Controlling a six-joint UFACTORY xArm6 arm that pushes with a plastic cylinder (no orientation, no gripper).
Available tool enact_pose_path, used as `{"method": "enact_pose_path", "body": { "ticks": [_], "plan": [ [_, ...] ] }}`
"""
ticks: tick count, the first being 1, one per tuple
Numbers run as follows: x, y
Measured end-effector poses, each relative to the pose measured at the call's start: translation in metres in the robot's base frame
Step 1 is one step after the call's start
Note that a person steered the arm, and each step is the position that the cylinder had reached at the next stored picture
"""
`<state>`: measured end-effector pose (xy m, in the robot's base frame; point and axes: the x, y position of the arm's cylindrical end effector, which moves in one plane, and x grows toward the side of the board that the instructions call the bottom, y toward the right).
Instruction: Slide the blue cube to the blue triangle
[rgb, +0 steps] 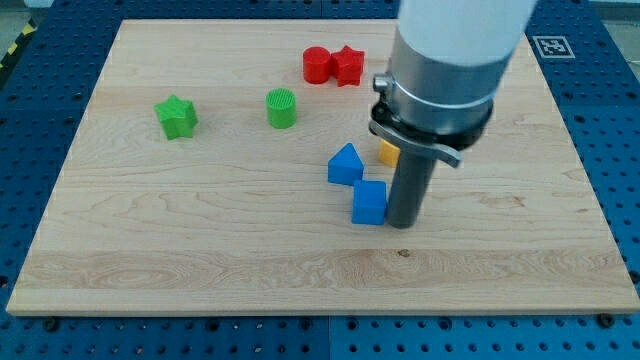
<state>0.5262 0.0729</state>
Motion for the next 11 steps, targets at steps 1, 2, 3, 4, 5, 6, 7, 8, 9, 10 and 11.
{"method": "enact_pose_path", "body": {
  "ticks": [1,2,3,4,5,6,7,8,9,10,11],
  "plan": [
    [-0.023,-0.02],
    [-0.004,-0.02],
    [0.033,-0.022],
    [0.032,-0.055],
    [0.025,-0.067],
    [0.025,-0.067],
    [0.032,-0.088],
    [0.029,-0.098],
    [0.014,-0.075],
    [0.014,-0.075],
    [0.014,-0.075]
  ]
}}
